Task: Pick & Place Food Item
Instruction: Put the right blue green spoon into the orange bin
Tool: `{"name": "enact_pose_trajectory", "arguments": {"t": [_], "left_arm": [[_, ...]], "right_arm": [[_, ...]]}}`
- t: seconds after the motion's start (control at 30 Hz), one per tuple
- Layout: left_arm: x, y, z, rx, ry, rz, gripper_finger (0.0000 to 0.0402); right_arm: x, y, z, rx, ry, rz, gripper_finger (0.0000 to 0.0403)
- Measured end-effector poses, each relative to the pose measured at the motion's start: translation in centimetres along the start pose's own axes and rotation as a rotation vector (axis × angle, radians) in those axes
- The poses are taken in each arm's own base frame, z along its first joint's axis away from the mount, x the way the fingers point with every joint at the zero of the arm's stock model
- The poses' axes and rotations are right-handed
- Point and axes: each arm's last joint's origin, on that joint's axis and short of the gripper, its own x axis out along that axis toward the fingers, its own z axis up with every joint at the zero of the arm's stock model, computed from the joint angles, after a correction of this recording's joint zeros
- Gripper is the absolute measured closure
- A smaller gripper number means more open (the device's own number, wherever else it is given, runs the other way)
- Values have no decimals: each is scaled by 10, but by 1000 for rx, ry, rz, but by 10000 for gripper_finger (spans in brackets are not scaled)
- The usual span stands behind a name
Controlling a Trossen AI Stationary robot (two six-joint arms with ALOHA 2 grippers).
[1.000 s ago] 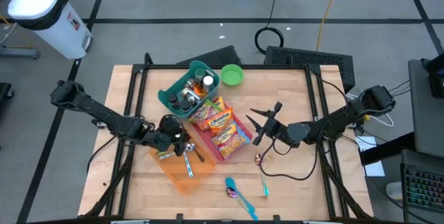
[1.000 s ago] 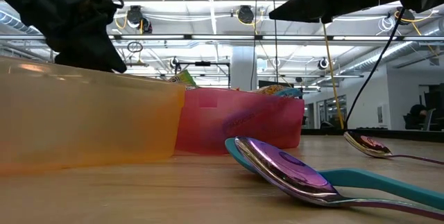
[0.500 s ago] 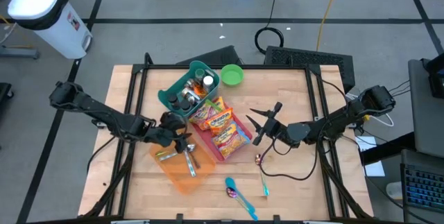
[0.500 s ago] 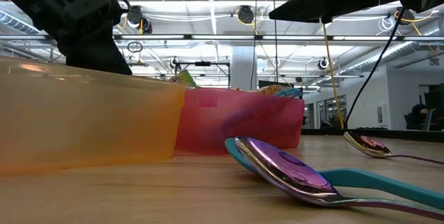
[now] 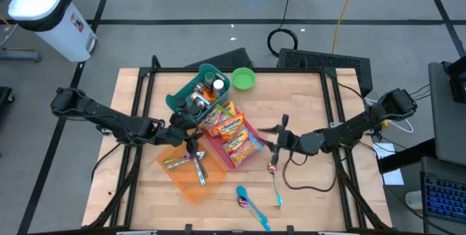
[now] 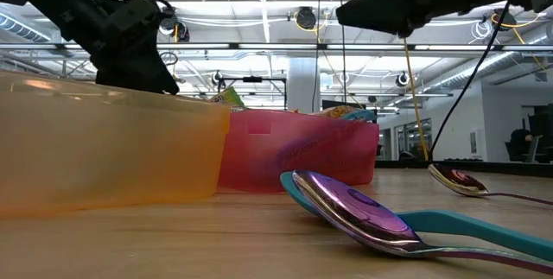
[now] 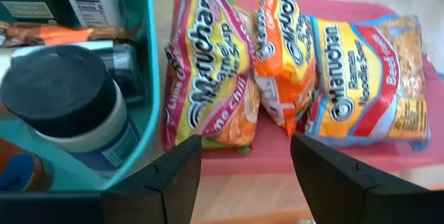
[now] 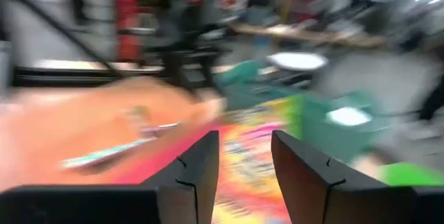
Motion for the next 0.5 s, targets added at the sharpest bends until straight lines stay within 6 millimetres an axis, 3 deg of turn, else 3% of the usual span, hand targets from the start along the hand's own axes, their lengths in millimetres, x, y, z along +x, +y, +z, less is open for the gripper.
{"name": "enact_pose_trajectory", "arguments": {"t": [0.1,0.27,0.4,0.5], "left_arm": [[1,1,2,-14,-10,5,172],[2,1,4,-17,-22,-2,172],[2,1,5,-6,-27,-5,172],[2,0,5,-11,-33,-10,172]], "right_arm": [[-5,0,-3,120,81,139,275],[-20,-4,-21,251,390,288,275],[-28,-6,-38,342,619,309,275],[-31,-5,-51,403,696,312,275]]}}
